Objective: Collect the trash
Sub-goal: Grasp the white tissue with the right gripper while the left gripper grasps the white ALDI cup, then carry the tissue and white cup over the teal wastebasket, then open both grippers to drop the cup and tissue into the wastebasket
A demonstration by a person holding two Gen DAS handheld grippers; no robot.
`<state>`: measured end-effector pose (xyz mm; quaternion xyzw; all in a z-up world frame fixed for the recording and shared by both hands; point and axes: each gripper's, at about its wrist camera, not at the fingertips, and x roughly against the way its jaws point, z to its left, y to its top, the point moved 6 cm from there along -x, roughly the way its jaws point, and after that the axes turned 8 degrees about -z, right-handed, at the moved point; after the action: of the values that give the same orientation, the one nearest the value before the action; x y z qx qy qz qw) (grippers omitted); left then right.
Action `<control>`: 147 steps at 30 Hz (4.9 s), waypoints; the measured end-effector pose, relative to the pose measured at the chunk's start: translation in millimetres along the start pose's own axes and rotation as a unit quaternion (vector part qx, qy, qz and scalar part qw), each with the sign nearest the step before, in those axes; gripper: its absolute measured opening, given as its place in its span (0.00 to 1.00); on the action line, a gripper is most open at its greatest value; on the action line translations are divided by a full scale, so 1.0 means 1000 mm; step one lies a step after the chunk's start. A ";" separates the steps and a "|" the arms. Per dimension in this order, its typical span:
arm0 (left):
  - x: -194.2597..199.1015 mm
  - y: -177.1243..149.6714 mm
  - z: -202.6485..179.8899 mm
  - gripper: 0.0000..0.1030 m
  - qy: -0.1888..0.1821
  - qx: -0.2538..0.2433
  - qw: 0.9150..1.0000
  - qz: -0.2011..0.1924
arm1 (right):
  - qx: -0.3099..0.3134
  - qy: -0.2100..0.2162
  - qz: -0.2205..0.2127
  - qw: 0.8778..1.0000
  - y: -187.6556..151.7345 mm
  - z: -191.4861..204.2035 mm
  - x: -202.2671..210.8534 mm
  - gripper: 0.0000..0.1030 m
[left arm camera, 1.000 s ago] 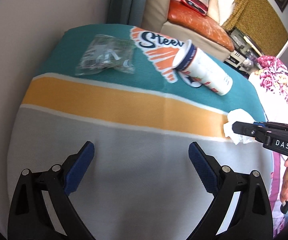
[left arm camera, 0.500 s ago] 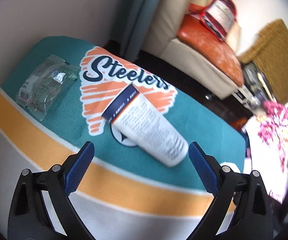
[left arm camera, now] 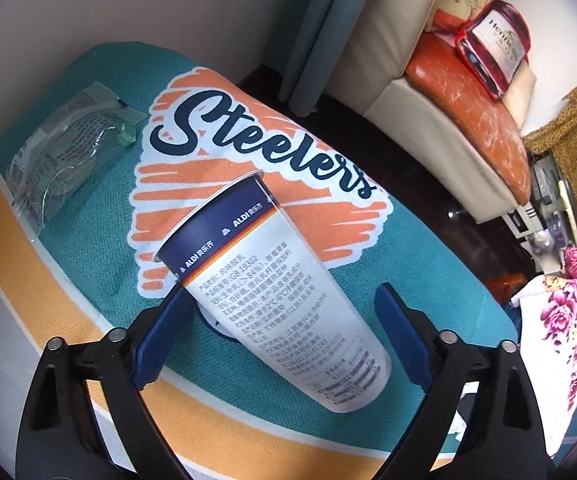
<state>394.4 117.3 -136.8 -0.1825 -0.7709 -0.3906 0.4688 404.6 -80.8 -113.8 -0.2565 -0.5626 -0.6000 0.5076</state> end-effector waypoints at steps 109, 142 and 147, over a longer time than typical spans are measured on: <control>0.137 -0.428 -0.211 0.51 -0.250 -0.528 0.804 0.110 | -0.221 -0.122 -0.129 0.959 -0.279 -0.279 0.226 0.18; 0.136 -0.346 -0.166 0.90 -0.220 -0.448 0.865 0.056 | -0.187 -0.108 -0.086 0.973 -0.262 -0.235 0.189 0.21; 0.133 -0.333 -0.151 0.90 -0.211 -0.438 0.873 0.047 | -0.182 -0.107 -0.074 0.975 -0.264 -0.226 0.180 0.26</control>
<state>200.5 -220.3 -126.3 -0.4832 -0.5923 -0.6178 0.1844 164.2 -389.2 -118.5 -0.3653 -0.5127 -0.6971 0.3433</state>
